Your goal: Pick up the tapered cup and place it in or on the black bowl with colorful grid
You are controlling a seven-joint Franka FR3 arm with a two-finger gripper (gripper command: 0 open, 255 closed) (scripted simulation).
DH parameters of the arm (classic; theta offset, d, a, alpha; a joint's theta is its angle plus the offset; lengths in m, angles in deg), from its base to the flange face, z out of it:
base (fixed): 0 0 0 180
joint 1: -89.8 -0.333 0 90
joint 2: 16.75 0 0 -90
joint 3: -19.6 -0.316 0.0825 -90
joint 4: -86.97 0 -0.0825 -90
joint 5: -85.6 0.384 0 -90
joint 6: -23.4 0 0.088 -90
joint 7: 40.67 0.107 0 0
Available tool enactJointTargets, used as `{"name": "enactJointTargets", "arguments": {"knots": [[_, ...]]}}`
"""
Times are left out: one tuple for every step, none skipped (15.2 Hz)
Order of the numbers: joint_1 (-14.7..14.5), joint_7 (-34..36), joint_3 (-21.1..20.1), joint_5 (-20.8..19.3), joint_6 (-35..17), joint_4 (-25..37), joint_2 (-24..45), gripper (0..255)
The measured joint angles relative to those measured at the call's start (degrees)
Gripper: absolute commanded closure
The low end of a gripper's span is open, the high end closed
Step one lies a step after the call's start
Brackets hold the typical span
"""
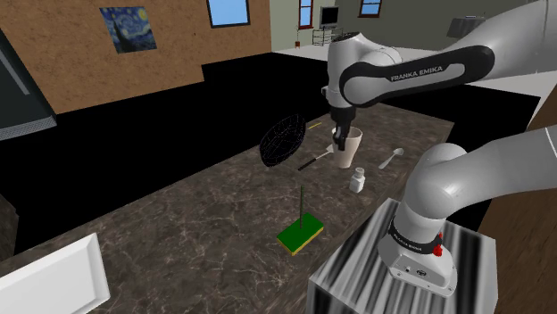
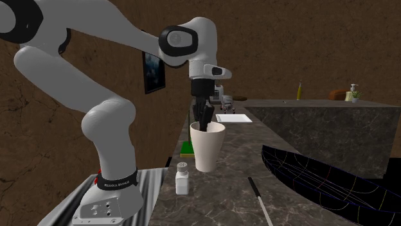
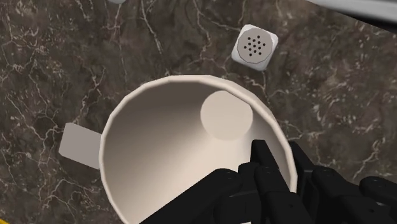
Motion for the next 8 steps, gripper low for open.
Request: {"name": "enactJointTargets", "arguments": {"knots": [[0.01, -0.32, 0.03, 0.02, 1.01, 0.92, -0.03, 255], [0.01, -0.37, -0.09, 0.17, 1.81, 1.59, -0.01, 255], [0.02, -0.46, -0.19, 0.30, 2.57, 2.20, -0.01, 255], [0.04, -0.72, -0.15, 0.29, 3.18, 3.39, -0.11, 255], [0.08, -0.93, -0.07, 0.24, 3.67, 3.72, -0.32, 255], [0.07, -1.05, -0.09, 0.40, 4.70, 4.68, -0.36, 255], [0.05, -1.11, -0.17, 0.53, 5.61, 5.62, -0.34, 255], [0.06, -1.29, -0.16, 0.57, 6.46, 6.55, -0.33, 255]]}}
